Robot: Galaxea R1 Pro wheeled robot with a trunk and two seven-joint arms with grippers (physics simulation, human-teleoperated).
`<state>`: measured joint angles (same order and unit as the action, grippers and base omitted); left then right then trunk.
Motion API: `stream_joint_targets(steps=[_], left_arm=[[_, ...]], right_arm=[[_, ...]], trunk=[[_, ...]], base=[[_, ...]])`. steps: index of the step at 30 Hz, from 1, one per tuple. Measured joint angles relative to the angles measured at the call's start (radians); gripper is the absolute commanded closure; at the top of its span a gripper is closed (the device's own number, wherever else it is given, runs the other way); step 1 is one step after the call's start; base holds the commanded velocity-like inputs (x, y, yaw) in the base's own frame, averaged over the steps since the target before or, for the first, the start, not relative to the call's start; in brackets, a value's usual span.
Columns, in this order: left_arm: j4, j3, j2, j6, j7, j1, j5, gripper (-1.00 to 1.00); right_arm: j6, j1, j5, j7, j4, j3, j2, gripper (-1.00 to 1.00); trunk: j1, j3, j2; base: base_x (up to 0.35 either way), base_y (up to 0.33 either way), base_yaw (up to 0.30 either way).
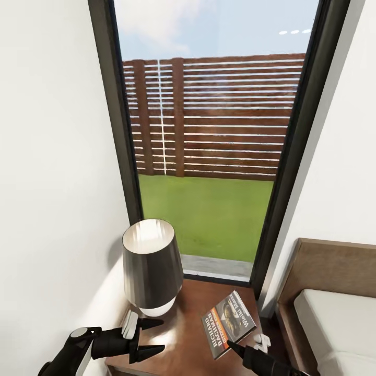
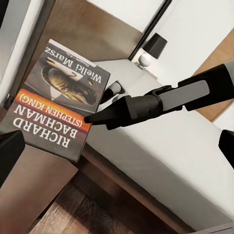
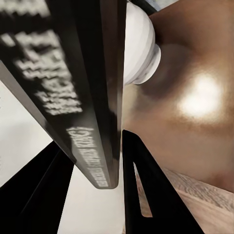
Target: In the bedroom, move the book from the bed onto either nightstand, and place the two sandals side by side next to the bed.
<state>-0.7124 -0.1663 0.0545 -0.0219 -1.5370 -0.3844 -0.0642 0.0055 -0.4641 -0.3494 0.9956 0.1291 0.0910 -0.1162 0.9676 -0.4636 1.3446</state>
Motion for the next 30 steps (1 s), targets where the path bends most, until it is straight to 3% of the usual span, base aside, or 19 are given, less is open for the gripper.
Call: stream_joint_targets(steps=[7, 12, 17, 24, 30], left_arm=[[0.0, 0.0, 0.0, 0.0, -0.001, 0.0, 0.002, -1.0], [0.0, 0.0, 0.0, -0.01, -0.001, 0.0, 0.002, -1.0], [0.0, -0.001, 0.002, -0.015, -0.001, 0.0, 0.003, -1.0], [-0.001, -0.002, 0.004, -0.041, -0.003, 0.0, 0.003, -1.0], [-0.002, -0.002, 0.005, -0.048, -0.002, 0.0, 0.003, -1.0]], right_arm=[[0.002, 0.0, -0.001, 0.016, -0.001, -0.001, 0.0, 1.0], [0.028, 0.0, -0.003, 0.107, 0.0, 0.0, -0.002, 1.0], [0.166, 0.0, -0.004, 0.182, 0.014, 0.003, -0.001, 1.0], [0.212, 0.0, -0.006, 0.191, 0.066, 0.004, -0.002, 1.0], [0.338, 0.0, -0.007, 0.188, 0.07, 0.007, -0.002, 1.0]], trunk=[[0.0, 0.0, 0.0], [0.0, 0.0, 0.0], [0.0, 0.0, 0.0], [0.0, 0.0, 0.0], [0.0, 0.0, 0.0]], base=[[0.0, 0.0, 0.0], [0.0, 0.0, 0.0], [0.0, 0.0, 0.0], [0.0, 0.0, 0.0], [0.0, 0.0, 0.0]])
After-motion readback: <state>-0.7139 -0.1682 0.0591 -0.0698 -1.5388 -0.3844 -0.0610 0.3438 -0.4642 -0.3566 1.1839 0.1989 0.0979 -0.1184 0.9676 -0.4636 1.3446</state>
